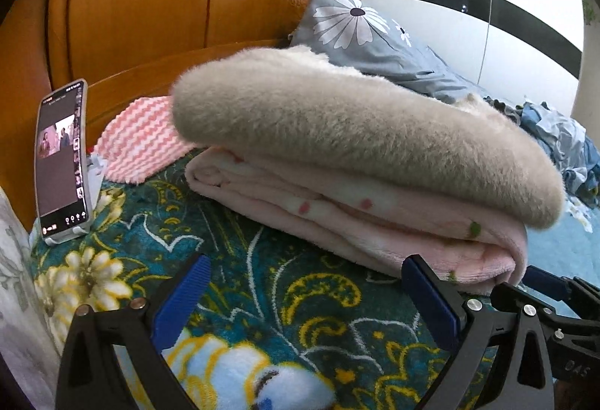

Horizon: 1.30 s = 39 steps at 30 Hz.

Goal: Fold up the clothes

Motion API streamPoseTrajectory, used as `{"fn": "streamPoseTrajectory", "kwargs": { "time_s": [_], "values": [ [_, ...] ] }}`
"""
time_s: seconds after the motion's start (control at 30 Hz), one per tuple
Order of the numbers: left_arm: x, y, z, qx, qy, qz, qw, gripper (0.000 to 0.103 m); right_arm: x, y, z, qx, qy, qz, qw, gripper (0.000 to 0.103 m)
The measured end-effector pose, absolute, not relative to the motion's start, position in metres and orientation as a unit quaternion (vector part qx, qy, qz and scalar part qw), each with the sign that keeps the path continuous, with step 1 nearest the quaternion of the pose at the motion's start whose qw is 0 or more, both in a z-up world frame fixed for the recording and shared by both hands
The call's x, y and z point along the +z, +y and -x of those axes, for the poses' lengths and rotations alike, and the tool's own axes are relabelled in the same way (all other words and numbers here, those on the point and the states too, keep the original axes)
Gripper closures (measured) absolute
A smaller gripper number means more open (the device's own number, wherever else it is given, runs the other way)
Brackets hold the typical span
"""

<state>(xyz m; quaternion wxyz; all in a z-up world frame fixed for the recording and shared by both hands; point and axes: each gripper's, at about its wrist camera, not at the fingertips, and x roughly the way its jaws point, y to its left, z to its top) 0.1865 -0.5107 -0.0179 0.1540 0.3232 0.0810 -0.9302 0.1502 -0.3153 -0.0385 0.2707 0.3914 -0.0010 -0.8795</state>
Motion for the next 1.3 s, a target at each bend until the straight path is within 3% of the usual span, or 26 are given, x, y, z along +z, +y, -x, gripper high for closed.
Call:
{"fn": "streamPoseTrajectory", "kwargs": {
  "time_s": [0.3, 0.43, 0.5, 0.83, 1.3],
  "values": [
    [-0.014, -0.486, -0.188, -0.937, 0.022, -0.313, 0.151, 0.000, -0.037, -0.314, -0.153, -0.883, -0.002, -0.382, 0.273, 0.009],
    [-0.013, -0.485, -0.188, -0.939, 0.024, -0.313, 0.136, 0.000, -0.036, -0.315, -0.154, -0.885, 0.003, -0.377, 0.273, 0.007],
    [-0.013, -0.486, -0.189, -0.940, 0.030, -0.311, 0.135, 0.000, -0.037, -0.315, -0.154, -0.886, 0.005, -0.376, 0.272, 0.000],
    [-0.012, -0.498, -0.189, -0.938, 0.080, -0.308, 0.135, 0.000, -0.036, -0.310, -0.154, -0.894, 0.000, -0.374, 0.248, 0.000],
    [-0.023, -0.488, -0.180, -0.929, 0.069, -0.339, 0.133, 0.000, -0.039, -0.298, -0.148, -0.896, -0.014, -0.384, 0.223, 0.000]
  ]
}}
